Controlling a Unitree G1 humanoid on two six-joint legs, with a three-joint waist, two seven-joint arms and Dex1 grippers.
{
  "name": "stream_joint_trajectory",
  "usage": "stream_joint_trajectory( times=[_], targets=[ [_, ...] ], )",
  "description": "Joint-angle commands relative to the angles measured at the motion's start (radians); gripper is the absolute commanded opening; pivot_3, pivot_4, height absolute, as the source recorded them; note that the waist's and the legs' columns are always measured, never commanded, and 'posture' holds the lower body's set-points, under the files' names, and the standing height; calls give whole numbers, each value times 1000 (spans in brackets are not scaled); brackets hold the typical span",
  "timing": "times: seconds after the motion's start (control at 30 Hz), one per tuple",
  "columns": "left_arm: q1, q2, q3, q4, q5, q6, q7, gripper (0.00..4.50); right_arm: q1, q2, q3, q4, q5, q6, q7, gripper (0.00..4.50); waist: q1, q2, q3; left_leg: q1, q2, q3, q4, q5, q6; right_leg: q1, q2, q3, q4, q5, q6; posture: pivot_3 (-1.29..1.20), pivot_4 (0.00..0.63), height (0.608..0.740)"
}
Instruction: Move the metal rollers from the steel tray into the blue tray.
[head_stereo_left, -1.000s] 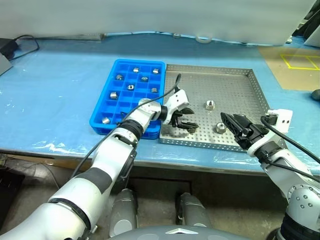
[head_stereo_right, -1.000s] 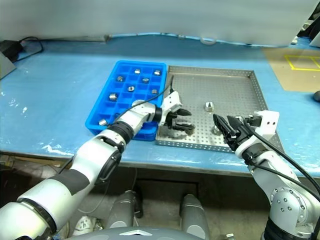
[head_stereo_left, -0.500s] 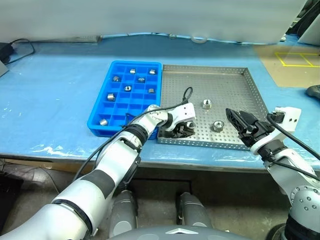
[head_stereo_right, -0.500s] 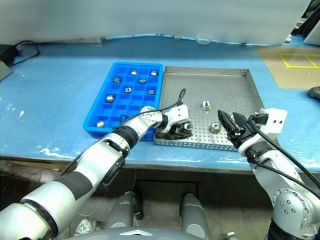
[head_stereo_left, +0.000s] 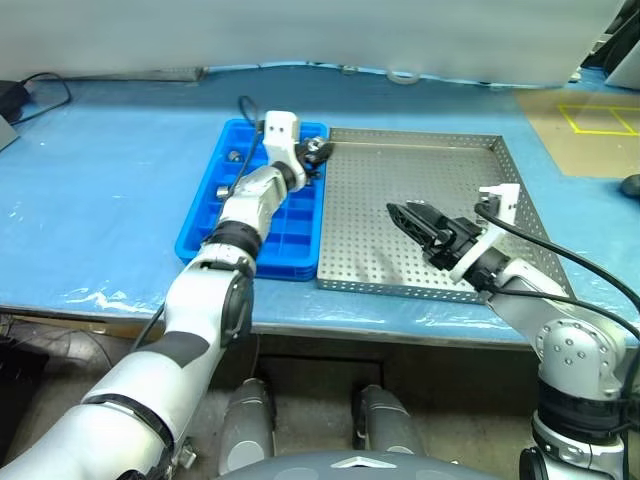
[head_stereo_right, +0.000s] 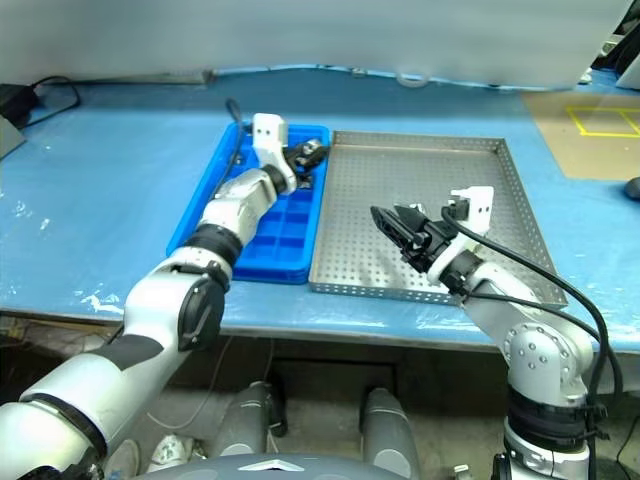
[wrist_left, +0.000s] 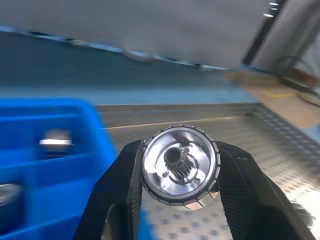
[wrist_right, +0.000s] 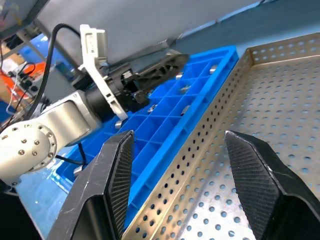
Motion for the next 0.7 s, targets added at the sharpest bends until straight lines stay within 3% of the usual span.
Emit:
stream_joint_trajectory(
  times=[0.03, 0.13, 0.27, 0.6, 0.7],
  targets=[
    [132, -3, -53, -310, 16, 58, 56, 1862, -37, -10, 27, 26, -10, -22, 48, 2994, 13, 0, 0, -1, 0, 1, 0, 0, 0, 0, 0, 0, -1, 0, 0, -179, 150, 740],
    [285, 20, -100, -596, 16, 155, 59, 1862, -52, -4, 49, 61, -24, -28, 73, 2994, 35, -1, 0, -6, 0, 1, 2, -1, 2, -1, -1, -2, -2, 0, 0, -140, 150, 740],
    [423, 75, -125, -802, 16, 262, 62, 1862, -59, 10, 83, 90, -47, -35, 96, 2994, 39, -1, 0, -6, 0, 1, 3, -1, 2, -1, -1, -2, -2, 0, 0, -119, 150, 740],
    [614, 119, -161, -946, 35, 446, 134, 1862, -87, 23, 115, 140, -82, -45, 145, 2994, 40, -1, 0, -2, 0, -3, 0, 0, -2, -1, 0, 0, -1, -3, 7, -52, 150, 740],
    [635, 124, -177, -941, 35, 488, 133, 2873, -94, 29, 123, 150, -96, -54, 153, 2994, 40, 0, 0, -1, 0, -3, 0, 0, -2, -1, 0, 0, -1, -1, 5, -47, 150, 740]
  ],
)
